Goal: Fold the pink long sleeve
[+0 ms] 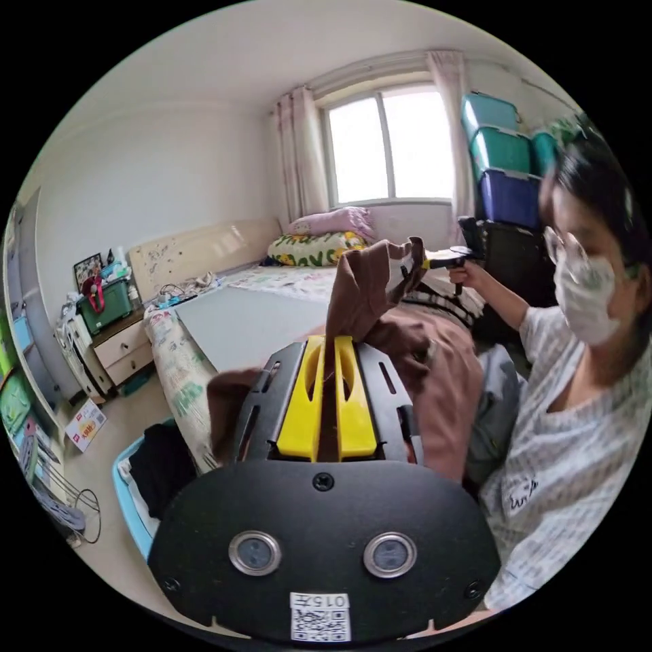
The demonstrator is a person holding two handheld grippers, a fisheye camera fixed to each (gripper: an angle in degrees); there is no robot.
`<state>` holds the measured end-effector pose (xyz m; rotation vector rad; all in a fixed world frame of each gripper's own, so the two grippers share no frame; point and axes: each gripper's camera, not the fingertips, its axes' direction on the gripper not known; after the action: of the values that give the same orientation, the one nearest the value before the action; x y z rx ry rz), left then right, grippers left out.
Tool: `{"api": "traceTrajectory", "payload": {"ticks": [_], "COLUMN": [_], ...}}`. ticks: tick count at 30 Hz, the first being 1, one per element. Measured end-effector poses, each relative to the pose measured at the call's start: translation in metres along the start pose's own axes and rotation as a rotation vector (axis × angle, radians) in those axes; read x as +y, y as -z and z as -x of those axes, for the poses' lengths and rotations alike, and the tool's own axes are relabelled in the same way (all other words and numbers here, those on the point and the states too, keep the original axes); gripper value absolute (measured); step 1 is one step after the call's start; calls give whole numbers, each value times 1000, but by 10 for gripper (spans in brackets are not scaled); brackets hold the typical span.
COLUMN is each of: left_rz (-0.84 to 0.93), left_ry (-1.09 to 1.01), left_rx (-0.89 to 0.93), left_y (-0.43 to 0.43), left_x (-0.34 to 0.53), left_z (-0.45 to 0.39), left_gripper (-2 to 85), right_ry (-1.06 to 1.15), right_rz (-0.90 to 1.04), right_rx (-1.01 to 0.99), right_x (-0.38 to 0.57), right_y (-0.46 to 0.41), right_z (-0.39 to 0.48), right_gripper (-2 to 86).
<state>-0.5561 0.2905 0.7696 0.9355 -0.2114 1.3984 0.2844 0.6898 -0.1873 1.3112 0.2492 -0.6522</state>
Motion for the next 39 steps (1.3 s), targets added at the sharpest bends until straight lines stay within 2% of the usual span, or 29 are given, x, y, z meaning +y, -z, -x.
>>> {"api": "traceTrajectory", "payload": {"ticks": [4,9,11,13,15,18,21,23,29,33,36,39], "left_rz": [-8,-58,-40,54,46,-35,-113,-103,112,285,272,310], "left_ry": [-7,3,3,-3,1,127,347,441,728,868,890,851], "left_rx": [-17,-23,-28,-42,-29,-56,-167,-196,-160,-114,-89,-91], "left_y": [0,14,14,7,17,52,78,75,-6,-62,-73,-80], "left_x": [71,103,112,126,140,156,157,151,136,143,142,135], "left_z": [-56,-79,-85,-92,-93,-71,-28,1,113,170,188,193], "left_gripper": [8,10,11,15,21,32,47,66,109,111,94,34], "right_ry": [-8,-37,-40,-54,-83,-223,-364,-418,-686,-821,-866,-847], "right_rz": [10,19,26,102,118,86,10,-20,58,140,126,159], "right_rx": [-27,-38,-40,-38,-23,-53,66,110,132,34,22,34], "right_x": [59,82,87,94,99,96,79,66,34,26,19,11], "right_y": [11,19,19,12,15,33,41,37,-26,-71,-82,-92], "right_z": [31,37,39,34,25,-8,-49,-75,-180,-231,-250,-261], "right_gripper": [-3,0,5,21,56,109,114,112,134,132,97,27]}}
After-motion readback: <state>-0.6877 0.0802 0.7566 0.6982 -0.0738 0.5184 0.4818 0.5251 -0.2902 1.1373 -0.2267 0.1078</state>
